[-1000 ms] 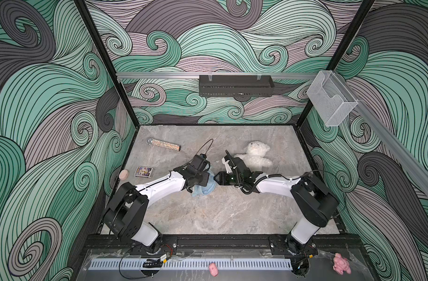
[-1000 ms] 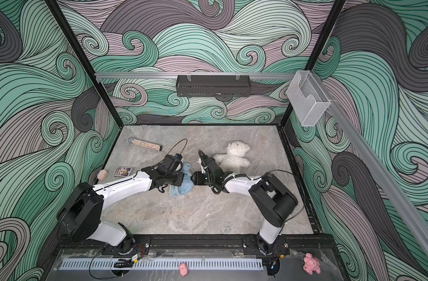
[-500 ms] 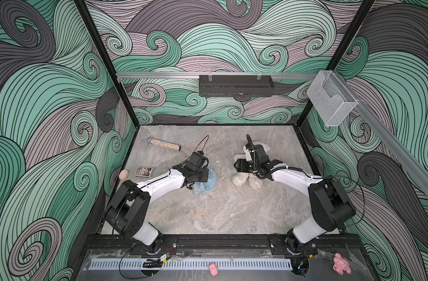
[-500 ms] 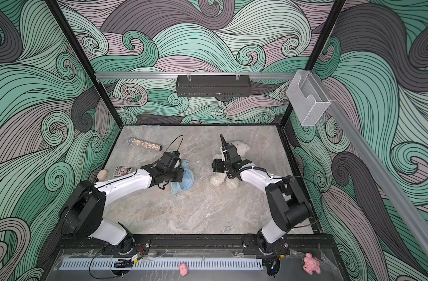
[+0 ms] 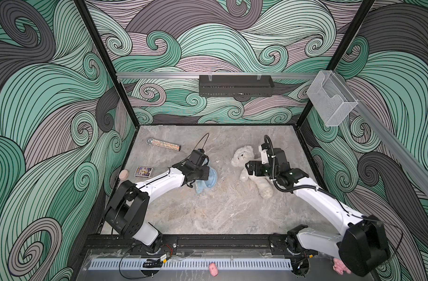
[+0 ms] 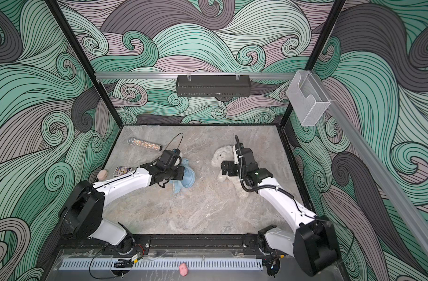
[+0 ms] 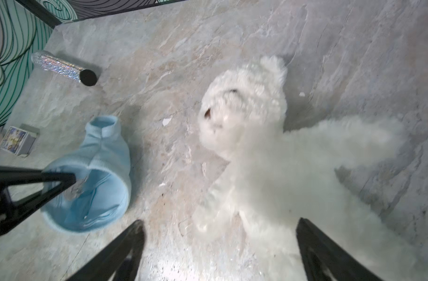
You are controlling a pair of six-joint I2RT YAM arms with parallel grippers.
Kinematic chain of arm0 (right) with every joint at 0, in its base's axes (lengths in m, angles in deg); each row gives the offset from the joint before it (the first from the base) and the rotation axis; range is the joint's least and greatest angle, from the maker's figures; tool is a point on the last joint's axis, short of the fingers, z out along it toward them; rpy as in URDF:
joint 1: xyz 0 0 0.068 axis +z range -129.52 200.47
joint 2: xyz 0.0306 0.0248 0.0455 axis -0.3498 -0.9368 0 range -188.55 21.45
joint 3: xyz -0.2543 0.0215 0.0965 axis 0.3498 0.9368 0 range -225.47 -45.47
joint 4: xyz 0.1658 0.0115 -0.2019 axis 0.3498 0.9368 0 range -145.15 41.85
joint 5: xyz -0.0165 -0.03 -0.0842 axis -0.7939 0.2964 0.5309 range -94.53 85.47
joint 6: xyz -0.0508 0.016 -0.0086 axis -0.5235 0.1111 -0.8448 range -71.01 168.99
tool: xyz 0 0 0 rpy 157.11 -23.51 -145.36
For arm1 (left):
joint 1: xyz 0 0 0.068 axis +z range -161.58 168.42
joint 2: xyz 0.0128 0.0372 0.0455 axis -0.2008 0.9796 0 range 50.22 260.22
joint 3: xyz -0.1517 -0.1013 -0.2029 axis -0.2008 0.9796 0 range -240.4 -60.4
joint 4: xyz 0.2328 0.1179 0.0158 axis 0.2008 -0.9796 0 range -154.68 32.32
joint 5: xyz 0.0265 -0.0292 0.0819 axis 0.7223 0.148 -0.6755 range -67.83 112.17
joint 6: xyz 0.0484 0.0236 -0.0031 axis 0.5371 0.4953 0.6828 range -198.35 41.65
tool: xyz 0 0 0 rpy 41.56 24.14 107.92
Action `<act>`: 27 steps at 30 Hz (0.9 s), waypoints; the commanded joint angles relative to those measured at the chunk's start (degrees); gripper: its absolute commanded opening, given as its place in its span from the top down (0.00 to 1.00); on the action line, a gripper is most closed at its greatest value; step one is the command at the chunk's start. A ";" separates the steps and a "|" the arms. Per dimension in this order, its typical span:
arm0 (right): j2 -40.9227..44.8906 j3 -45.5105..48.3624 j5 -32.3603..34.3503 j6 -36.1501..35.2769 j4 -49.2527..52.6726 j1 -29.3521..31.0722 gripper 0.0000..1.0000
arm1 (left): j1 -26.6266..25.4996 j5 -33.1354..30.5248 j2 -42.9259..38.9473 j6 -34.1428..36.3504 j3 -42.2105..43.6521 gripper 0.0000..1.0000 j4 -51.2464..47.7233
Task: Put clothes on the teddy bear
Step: 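Release the hoodie with the right gripper and grasp the bear's head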
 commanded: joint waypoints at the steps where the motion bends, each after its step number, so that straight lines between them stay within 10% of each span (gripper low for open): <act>1: -7.43 -5.60 5.01 -9.98 -1.83 -0.17 0.01 | 0.27 0.51 -1.67 0.94 -2.07 1.00 -0.62; 13: -27.17 -22.09 2.59 -28.19 15.77 -0.13 0.01 | 0.27 -0.17 -1.66 1.88 -2.62 1.00 -0.81; 22: -35.65 -25.09 6.97 -37.21 9.71 -0.43 0.02 | 0.34 -0.29 -1.37 2.07 -2.62 1.00 -0.54; 27: -37.47 -26.72 1.79 -38.44 8.53 -1.30 0.35 | 0.40 -0.17 -1.83 1.82 -2.10 1.00 -0.26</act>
